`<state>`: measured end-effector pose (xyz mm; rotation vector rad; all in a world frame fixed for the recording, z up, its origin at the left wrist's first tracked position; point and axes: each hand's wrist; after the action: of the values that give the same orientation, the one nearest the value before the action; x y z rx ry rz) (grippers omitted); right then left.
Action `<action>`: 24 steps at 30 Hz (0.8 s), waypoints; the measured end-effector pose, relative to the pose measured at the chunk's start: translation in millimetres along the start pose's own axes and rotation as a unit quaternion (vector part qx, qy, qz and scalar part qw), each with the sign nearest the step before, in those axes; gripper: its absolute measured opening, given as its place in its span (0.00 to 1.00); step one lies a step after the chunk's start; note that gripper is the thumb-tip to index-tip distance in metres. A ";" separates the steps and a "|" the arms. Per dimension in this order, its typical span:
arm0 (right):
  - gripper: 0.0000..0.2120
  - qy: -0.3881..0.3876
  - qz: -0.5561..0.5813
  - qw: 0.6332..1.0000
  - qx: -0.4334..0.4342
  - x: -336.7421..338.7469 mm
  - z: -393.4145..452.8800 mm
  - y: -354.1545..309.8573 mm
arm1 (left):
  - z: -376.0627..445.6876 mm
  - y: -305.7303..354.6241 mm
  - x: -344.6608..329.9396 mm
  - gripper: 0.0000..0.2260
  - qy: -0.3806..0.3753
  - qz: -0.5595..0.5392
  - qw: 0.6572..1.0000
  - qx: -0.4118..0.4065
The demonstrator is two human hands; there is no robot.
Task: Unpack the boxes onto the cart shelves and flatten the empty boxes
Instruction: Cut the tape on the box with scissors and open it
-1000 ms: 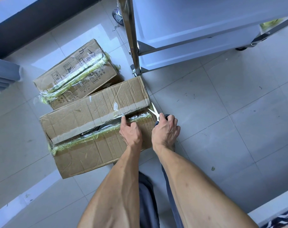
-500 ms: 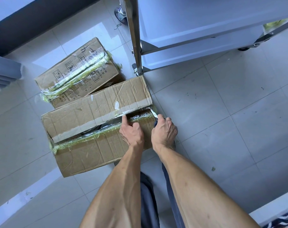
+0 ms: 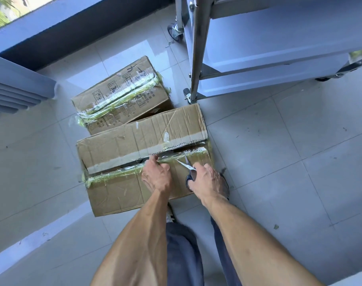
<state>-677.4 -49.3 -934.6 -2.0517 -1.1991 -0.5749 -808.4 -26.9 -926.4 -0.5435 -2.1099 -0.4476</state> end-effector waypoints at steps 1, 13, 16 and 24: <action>0.11 -0.032 0.006 0.999 0.009 -3.3 -3.7 -3.5 | 7.4 -4.9 9.7 0.18 0.005 -0.021 0.999 0.032; 0.15 -0.087 0.126 0.988 0.002 -95.3 -57.3 -167.9 | 101.6 -145.1 106.7 0.17 0.051 -0.143 0.982 0.110; 0.14 -0.096 0.180 0.978 -0.045 -126.3 -70.6 -208.7 | 120.9 -189.9 120.3 0.14 0.029 -0.142 0.983 0.112; 0.17 -0.068 0.319 0.941 -0.086 -198.3 -94.6 -282.6 | 171.9 -282.8 142.1 0.18 -0.020 -0.115 0.990 0.081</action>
<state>-1023.4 -137.2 -908.2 -2.4874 -0.4965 -0.2269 -1147.7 -147.8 -933.4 -0.2175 -2.2335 -0.3916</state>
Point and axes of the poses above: each hand's wrist, its own z-axis towards the middle knuckle, its own x-axis out of the back of the hand, y = z × x, and after that the axes turned 6 degrees about z, right-handed
